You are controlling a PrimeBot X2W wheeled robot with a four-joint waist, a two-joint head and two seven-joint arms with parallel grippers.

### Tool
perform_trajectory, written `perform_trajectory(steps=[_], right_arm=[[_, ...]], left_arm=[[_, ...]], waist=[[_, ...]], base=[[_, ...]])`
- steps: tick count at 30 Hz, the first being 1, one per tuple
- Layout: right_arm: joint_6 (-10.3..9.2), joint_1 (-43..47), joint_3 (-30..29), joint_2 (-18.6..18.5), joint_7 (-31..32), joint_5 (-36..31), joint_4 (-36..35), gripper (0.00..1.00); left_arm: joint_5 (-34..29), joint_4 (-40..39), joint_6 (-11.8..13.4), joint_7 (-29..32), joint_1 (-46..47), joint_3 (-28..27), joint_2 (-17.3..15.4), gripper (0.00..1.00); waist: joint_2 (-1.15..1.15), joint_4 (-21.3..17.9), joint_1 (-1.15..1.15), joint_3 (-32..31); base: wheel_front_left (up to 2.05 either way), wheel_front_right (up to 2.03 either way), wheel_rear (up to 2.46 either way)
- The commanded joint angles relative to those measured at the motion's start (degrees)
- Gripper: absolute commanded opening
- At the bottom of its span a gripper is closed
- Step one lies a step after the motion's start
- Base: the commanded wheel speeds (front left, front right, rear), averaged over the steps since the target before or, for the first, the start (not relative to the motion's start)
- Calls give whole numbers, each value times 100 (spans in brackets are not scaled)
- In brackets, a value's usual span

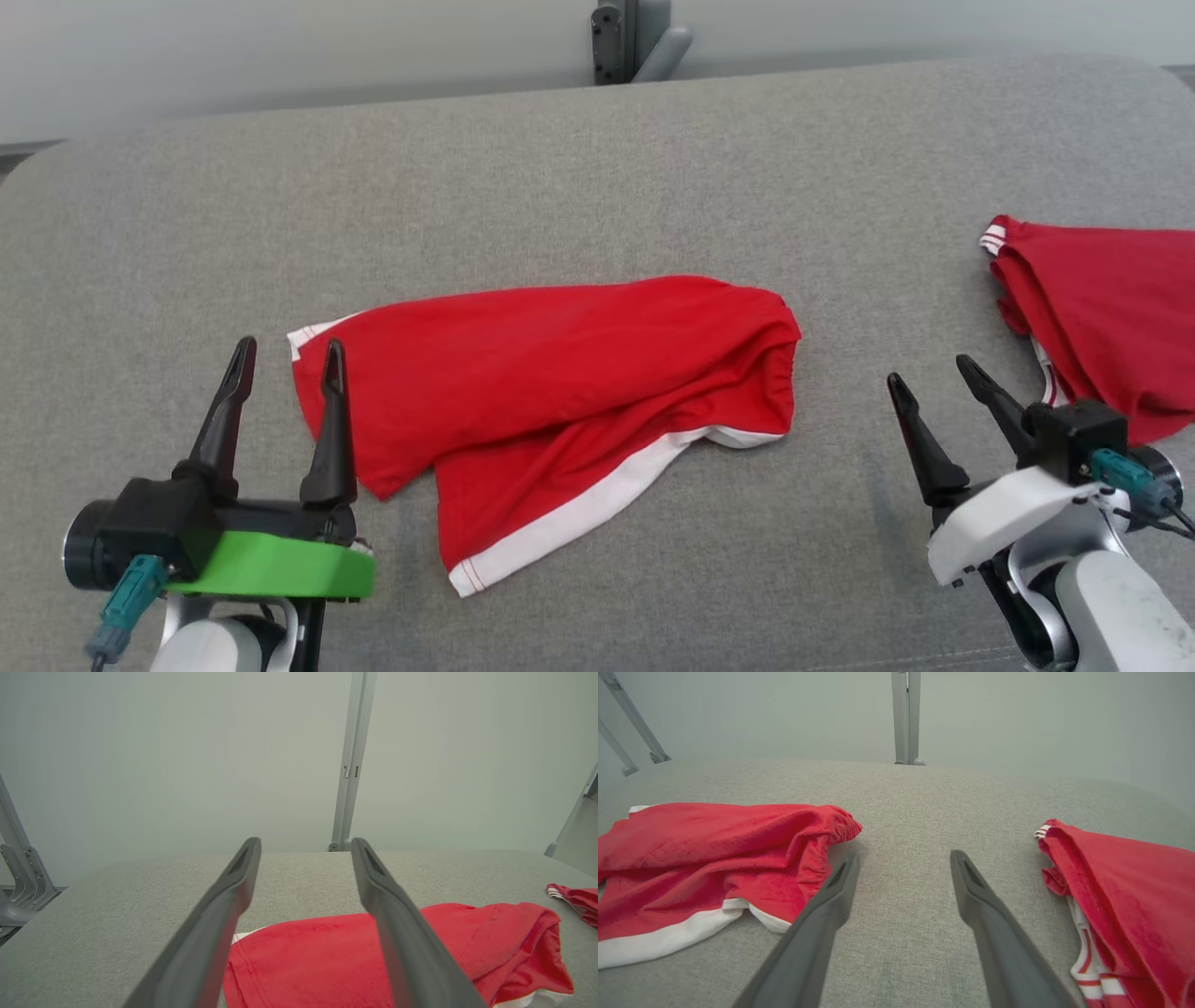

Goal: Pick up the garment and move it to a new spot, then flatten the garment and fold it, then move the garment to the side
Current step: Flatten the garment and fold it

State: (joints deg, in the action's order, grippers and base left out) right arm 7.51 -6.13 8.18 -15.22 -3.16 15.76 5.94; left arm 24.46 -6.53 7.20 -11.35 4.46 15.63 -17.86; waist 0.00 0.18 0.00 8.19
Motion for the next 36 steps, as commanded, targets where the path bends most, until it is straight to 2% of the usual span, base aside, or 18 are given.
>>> perform_trajectory(steps=[1,8,9,21,22,23,24,25,26,31,36], right_arm=[[-4,-204,116,-93,-43,83,89,100],[-4,-912,920,-519,-142,297,674,100],[-4,-912,920,-519,-142,297,674,100],[-4,-1678,2475,-1085,-189,942,1188,100],[-4,-1705,2557,-1107,-178,1011,1216,96],[-4,-1729,2637,-1130,-166,1077,1241,58],[-4,-1750,2700,-1159,-165,1126,1263,36],[-4,-1766,2749,-1189,-178,1175,1287,3],[-5,-1780,2774,-1210,-187,1235,1319,0],[-7,-1737,2540,-1186,-412,1410,1301,0],[-7,-1378,1786,-968,-563,1448,1124,0]], left_arm=[[-57,22,-29,-44,167,28,27,100],[-77,230,-166,-179,591,106,154,100],[-77,230,-166,-179,591,106,154,100],[-118,497,-264,-322,901,119,302,100],[-122,507,-269,-329,916,113,306,100],[-124,520,-266,-338,930,105,312,100],[-121,530,-270,-345,937,100,319,100],[-123,543,-273,-338,940,94,325,100],[-128,557,-271,-341,941,89,330,100],[-130,587,-275,-358,886,50,339,100],[-163,560,-282,-367,799,33,297,100]], waist=[[0,269,0,458],[0,520,0,943],[0,520,0,943],[0,668,0,1202],[0,665,0,1205],[0,659,0,1208],[0,650,0,1207],[0,638,0,1203],[0,624,0,1198],[0,482,0,1132],[0,257,0,1043]], base=[[0,0,0],[0,0,0],[0,0,0],[0,0,0],[0,0,0],[0,0,0],[0,0,0],[0,0,0],[0,0,0],[0,0,0],[0,0,0]])
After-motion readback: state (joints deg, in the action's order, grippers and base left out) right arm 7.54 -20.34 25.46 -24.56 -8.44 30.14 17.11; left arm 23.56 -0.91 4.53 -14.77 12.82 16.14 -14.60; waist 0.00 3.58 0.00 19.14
